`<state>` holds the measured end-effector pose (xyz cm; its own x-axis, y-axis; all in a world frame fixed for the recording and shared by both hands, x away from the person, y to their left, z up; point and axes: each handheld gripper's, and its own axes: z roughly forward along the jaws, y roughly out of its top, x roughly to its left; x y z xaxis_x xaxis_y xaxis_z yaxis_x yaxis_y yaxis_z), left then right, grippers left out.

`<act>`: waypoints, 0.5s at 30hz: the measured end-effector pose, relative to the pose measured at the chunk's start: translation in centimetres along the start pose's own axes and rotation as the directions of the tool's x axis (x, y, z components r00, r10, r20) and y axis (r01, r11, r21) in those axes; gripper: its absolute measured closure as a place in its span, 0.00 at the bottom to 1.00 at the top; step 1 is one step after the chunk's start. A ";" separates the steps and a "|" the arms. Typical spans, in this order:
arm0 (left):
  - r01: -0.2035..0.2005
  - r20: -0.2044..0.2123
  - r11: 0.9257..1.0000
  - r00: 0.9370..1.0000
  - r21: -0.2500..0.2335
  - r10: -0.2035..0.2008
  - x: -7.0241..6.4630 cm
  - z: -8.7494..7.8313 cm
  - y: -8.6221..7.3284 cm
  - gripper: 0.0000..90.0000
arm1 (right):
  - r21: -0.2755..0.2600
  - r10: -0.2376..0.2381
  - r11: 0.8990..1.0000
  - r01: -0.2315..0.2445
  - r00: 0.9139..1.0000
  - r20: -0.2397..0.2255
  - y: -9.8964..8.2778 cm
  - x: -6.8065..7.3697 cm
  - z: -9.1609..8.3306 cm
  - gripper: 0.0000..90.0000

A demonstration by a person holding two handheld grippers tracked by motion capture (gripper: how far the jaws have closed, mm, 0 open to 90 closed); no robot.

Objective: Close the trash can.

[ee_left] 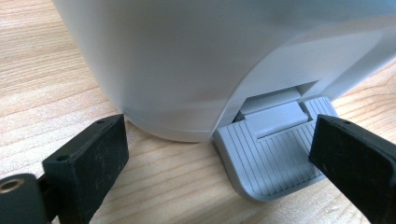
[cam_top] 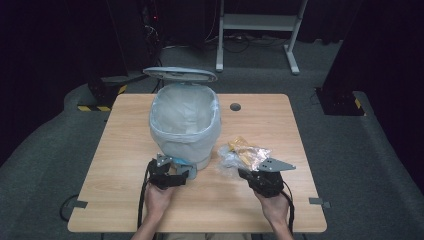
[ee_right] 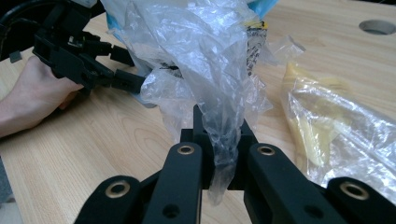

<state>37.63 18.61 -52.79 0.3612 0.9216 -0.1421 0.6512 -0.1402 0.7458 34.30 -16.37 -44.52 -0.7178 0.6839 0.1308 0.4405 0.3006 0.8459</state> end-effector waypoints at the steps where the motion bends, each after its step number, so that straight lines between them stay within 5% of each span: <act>1: 0.000 0.000 1.000 1.000 0.000 0.000 0.0 0.0 0.0 0.05 | -0.005 0.004 1.000 -0.004 1.000 -0.002 0.1 0.0 -0.2 0.96; 15: 0.001 0.006 1.000 1.000 -0.003 -0.001 0.0 0.0 0.0 0.05 | -0.053 -0.011 0.999 0.010 1.000 -0.012 2.1 -0.1 -2.1 0.96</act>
<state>37.65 18.64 -52.80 0.3646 0.9196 -0.1466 0.6497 -0.1384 0.7475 34.17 -17.22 -41.70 -0.7291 0.6724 0.1276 0.4036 0.2718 0.8736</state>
